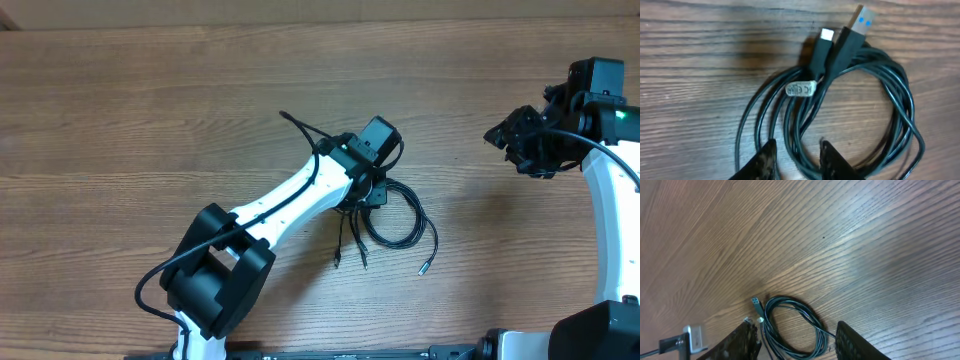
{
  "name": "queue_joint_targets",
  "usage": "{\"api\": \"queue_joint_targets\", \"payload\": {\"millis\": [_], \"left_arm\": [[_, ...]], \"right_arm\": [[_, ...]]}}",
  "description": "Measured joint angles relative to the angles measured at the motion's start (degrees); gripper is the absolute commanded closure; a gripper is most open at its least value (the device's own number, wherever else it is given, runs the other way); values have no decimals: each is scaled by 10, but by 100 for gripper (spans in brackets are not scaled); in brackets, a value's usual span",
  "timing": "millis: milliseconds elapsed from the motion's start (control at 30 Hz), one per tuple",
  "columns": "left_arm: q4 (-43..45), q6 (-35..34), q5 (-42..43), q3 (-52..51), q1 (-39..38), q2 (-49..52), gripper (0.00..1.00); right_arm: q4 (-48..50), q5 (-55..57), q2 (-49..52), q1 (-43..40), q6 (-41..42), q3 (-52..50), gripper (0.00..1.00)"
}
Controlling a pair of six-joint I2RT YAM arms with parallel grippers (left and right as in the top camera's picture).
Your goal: Untangle cables
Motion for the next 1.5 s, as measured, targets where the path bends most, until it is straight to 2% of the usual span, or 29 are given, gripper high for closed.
{"api": "queue_joint_targets", "payload": {"millis": [167,500,667,1167,1233,1333,1500], "left_arm": [[38,-32,0,-38,0,0,73],[125,-45,-1,-87,-5,0,73],[127,-45,-1,-90,-10,0,77],[120,-52,-1,-103,-12,1,80],[121,-58,0,-103,-12,4,83],[130,-62,2,-103,-12,8,95],[137,-65,4,-103,-13,8,96]], "right_arm": [[-7,0,0,0,-2,0,51],[-8,0,0,0,-2,0,51],[-8,0,0,5,-2,0,51],[-10,0,0,12,-2,0,51],[-11,0,0,12,-3,0,52],[-11,0,0,12,-2,0,52],[-11,0,0,12,-2,0,52]]}}
